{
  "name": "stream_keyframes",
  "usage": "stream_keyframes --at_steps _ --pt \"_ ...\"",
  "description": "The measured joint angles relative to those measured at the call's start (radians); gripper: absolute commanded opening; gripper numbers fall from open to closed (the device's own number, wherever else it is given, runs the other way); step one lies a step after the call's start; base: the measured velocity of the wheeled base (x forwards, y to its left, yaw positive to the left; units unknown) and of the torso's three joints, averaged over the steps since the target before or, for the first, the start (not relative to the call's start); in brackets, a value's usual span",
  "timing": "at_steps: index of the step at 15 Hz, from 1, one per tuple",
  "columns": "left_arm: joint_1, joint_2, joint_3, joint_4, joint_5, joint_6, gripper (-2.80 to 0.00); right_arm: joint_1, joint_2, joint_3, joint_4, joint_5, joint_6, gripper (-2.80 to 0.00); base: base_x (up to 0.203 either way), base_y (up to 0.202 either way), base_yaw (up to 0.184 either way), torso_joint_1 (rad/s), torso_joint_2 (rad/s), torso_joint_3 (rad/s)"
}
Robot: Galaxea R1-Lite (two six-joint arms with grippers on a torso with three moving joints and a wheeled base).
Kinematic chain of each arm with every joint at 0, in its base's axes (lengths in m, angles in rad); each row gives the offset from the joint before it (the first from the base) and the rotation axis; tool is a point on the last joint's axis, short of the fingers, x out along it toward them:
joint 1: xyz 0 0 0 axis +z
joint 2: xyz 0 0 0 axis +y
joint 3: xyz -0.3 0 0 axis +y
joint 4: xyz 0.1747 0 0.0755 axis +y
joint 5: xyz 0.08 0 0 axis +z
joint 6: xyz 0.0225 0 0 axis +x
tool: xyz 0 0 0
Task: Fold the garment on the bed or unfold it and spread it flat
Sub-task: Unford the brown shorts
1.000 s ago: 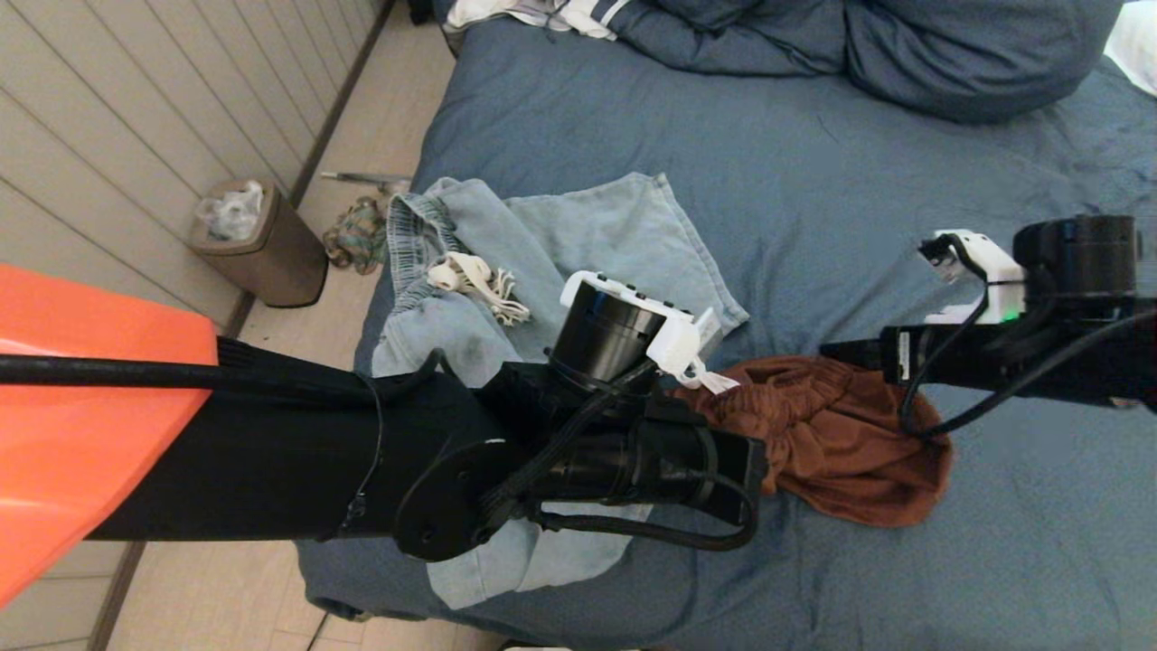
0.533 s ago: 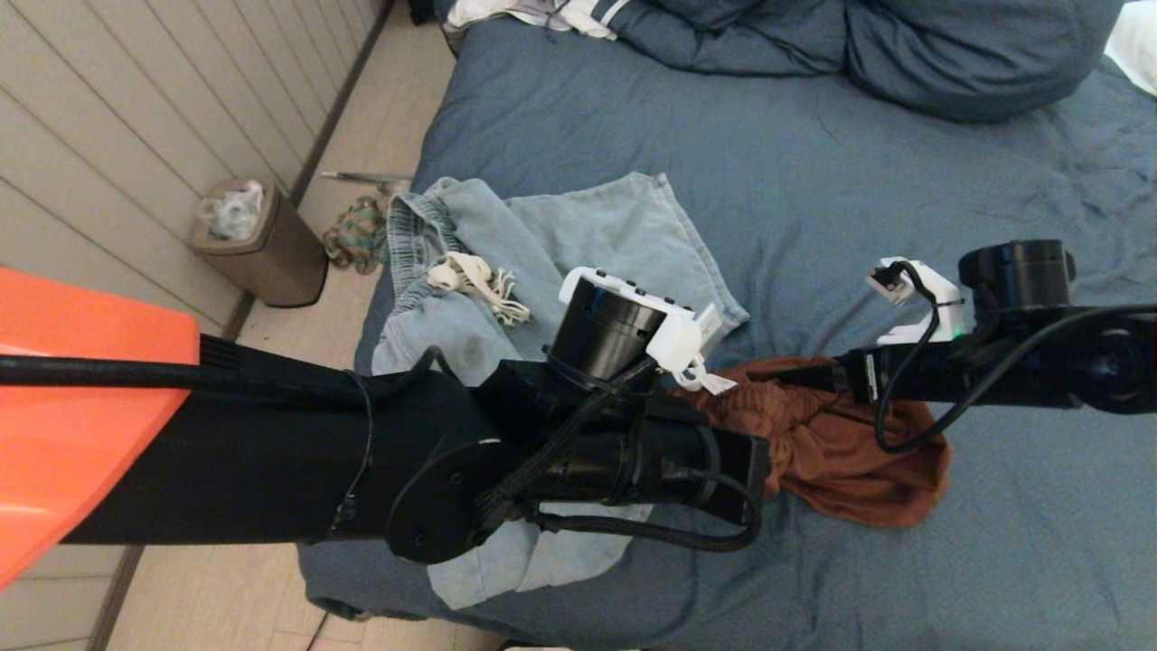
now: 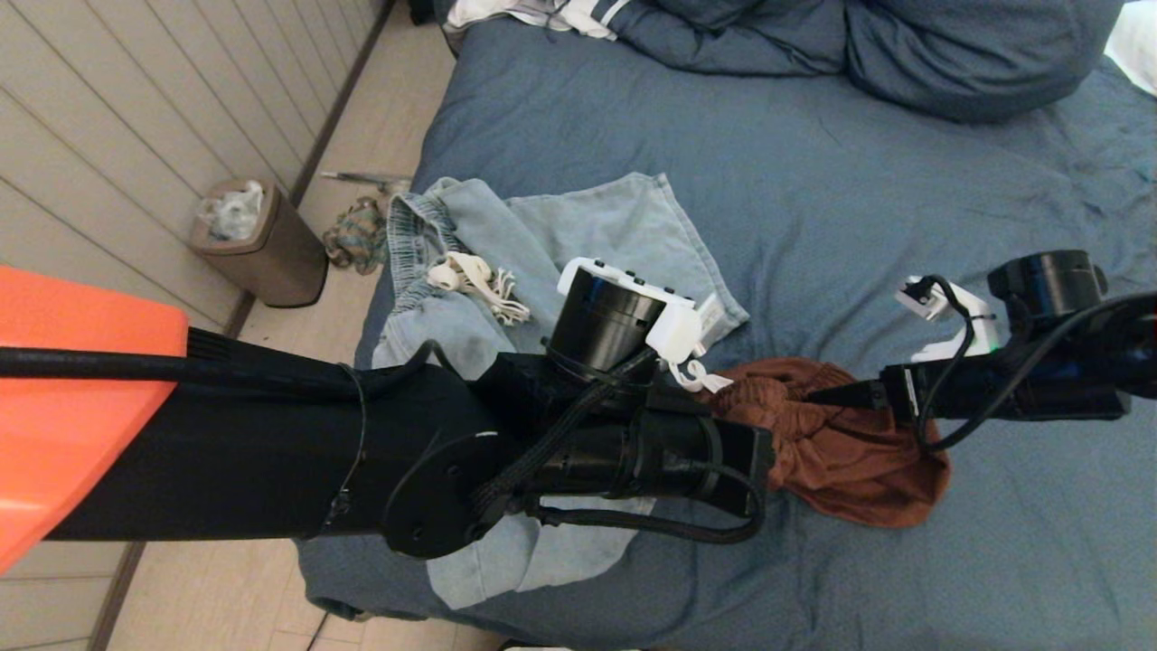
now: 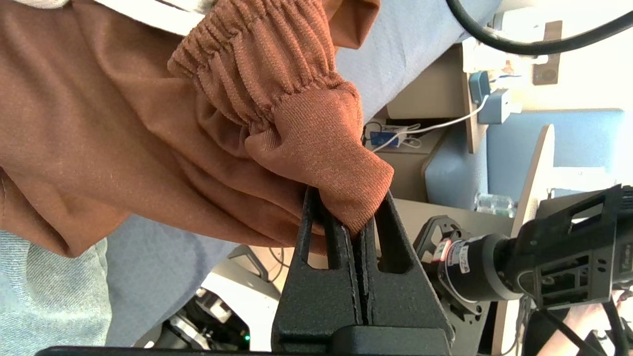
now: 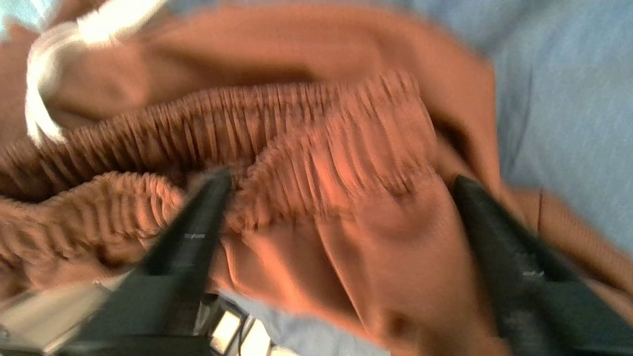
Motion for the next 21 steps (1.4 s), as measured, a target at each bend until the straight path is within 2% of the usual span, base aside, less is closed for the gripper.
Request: stream_keyframes --at_steps 5,14,16,21 --pt "0.0 -0.01 -0.001 0.0 0.013 0.002 -2.8 -0.023 -0.017 0.058 -0.001 0.043 -0.01 -2.8 0.0 0.0 0.0 0.0 0.0 0.0" --pt "0.001 -0.054 0.013 0.001 0.025 -0.004 -2.8 -0.024 -0.08 0.09 0.001 0.049 -0.03 -2.8 0.0 0.0 0.0 0.0 0.0 0.0" --pt "0.002 -0.092 0.012 0.002 0.064 -0.016 -2.8 -0.025 -0.134 0.091 0.002 0.05 -0.014 -2.8 0.0 0.0 0.0 0.0 0.0 0.0" --pt "0.012 -0.242 0.03 0.027 0.124 -0.033 -2.8 -0.016 -0.347 0.093 0.004 0.049 0.087 -2.8 0.0 0.0 0.0 0.0 0.0 0.0"
